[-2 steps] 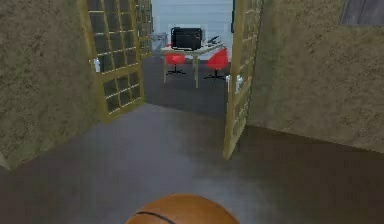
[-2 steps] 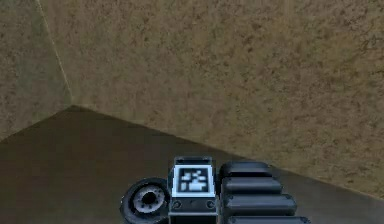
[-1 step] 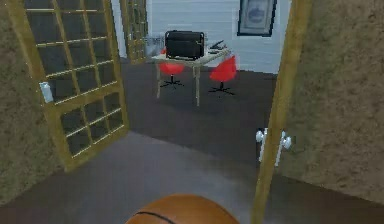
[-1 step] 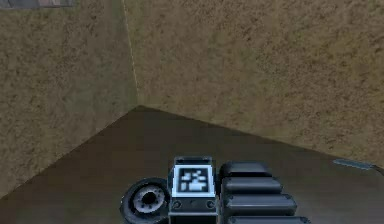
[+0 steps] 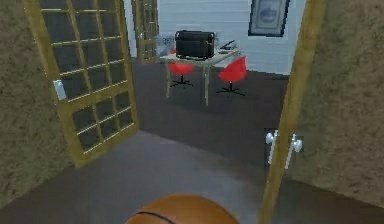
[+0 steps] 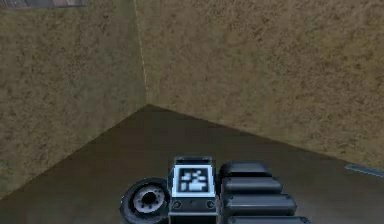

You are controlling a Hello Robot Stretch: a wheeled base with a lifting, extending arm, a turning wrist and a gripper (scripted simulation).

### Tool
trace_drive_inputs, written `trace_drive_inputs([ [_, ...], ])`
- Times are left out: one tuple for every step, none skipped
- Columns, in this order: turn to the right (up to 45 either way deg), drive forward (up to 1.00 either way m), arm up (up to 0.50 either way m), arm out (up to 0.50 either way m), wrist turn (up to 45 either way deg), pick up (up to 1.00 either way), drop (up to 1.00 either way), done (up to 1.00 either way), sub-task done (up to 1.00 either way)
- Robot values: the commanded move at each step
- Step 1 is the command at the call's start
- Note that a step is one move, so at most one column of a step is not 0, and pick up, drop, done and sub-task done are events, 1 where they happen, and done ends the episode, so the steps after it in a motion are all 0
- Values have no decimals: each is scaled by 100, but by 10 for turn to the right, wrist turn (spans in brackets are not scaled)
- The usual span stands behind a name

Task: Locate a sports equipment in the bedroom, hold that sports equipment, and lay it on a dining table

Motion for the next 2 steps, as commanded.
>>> trace_drive_inputs([
  [-210,0,0,0,0,0,0,0,0],
  [0,100,0,0,0,0,0,0,0],
])
